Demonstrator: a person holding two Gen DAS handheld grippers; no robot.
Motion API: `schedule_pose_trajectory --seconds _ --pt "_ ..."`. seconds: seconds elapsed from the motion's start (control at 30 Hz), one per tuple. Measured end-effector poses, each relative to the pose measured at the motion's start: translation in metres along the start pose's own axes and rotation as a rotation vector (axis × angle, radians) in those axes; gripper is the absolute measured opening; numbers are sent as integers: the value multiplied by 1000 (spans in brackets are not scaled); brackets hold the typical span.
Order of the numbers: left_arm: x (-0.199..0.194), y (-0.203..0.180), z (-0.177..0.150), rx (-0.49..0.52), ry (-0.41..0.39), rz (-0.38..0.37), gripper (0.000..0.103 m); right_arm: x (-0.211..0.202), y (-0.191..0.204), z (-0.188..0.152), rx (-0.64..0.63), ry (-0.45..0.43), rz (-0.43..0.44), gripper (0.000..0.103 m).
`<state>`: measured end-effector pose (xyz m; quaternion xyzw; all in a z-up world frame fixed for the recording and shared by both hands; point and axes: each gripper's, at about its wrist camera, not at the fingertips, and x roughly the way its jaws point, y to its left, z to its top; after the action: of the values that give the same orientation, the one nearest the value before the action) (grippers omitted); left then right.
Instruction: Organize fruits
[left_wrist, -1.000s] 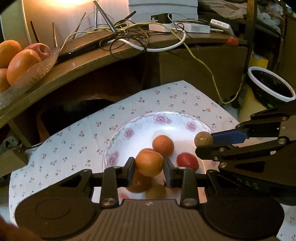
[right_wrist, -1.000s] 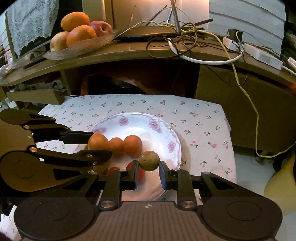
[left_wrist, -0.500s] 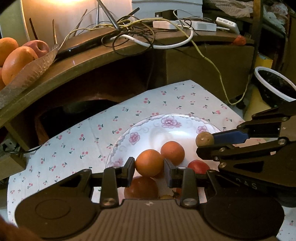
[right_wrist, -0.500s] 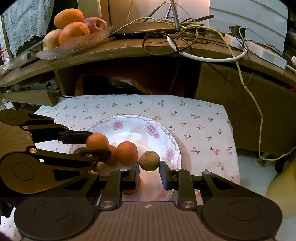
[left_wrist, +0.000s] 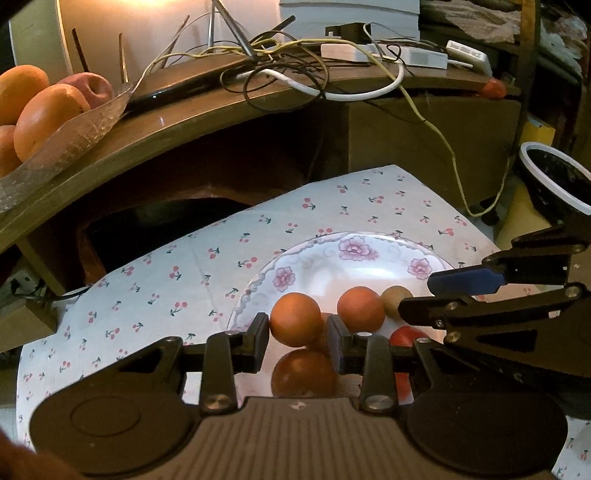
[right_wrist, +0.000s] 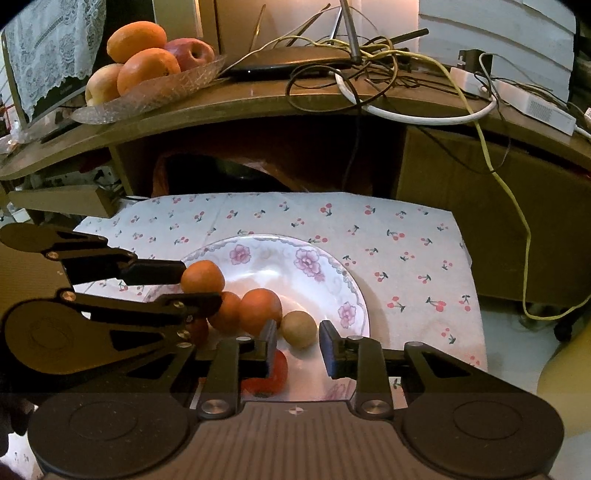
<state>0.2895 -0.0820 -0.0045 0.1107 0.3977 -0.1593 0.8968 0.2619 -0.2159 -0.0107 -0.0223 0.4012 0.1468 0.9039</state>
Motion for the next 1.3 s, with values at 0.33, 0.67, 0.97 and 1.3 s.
schedule_pose_trajectory --seconds 0.33,0.67,0.97,1.3 --pt "-9 0 1 -9 -20 6 46 -10 -5 0 17 -21 -16 34" --pt "-28 -1 -10 -42 -27 36 56 -27 0 -12 10 -13 -49 38" --pt "-58 -7 -34 -53 -32 77 72 -58 13 -33 20 -11 -73 44" --pt "-97 -2 -75 -131 -17 118 90 -95 34 -65 53 -20 -80 50"
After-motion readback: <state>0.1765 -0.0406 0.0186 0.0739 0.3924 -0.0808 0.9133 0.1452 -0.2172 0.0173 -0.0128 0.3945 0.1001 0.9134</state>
